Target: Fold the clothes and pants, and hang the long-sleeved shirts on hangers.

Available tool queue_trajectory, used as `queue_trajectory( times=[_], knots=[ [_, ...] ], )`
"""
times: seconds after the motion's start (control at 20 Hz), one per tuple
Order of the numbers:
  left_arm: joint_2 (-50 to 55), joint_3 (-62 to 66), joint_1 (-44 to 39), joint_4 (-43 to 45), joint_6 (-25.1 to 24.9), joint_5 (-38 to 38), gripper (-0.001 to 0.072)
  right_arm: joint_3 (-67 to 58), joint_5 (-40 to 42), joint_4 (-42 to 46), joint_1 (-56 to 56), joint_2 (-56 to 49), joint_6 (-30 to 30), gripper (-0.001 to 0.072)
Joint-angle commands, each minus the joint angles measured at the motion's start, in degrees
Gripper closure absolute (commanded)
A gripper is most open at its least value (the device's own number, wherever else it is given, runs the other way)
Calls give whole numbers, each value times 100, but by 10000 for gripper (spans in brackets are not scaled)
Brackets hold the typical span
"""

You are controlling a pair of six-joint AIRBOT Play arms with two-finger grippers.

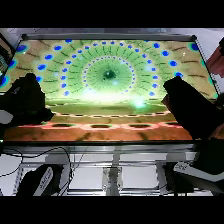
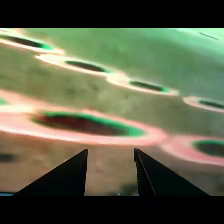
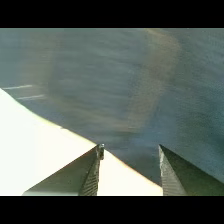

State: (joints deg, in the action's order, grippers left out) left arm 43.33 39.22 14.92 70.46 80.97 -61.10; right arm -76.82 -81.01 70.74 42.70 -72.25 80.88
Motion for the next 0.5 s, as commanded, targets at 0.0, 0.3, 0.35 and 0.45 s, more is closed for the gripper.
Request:
queue_trajectory(
  times=[0.0, 0.3, 0.35, 0.45],
  knots=[
    [2, 4, 7, 2, 0, -2, 351, -55, 57, -1165, -769, 699, -413, 467],
    [2, 4, 7, 2, 0, -2, 351, 629, 26, -798, -3300, 925, -597, 693],
    [2, 4, 7, 2, 0, -2, 350, 802, 111, -721, -3650, 925, -597, 693],
    [2, 4, 7, 2, 0, -2, 351, 1145, 289, -623, -4264, 922, -595, 693]
  ],
)
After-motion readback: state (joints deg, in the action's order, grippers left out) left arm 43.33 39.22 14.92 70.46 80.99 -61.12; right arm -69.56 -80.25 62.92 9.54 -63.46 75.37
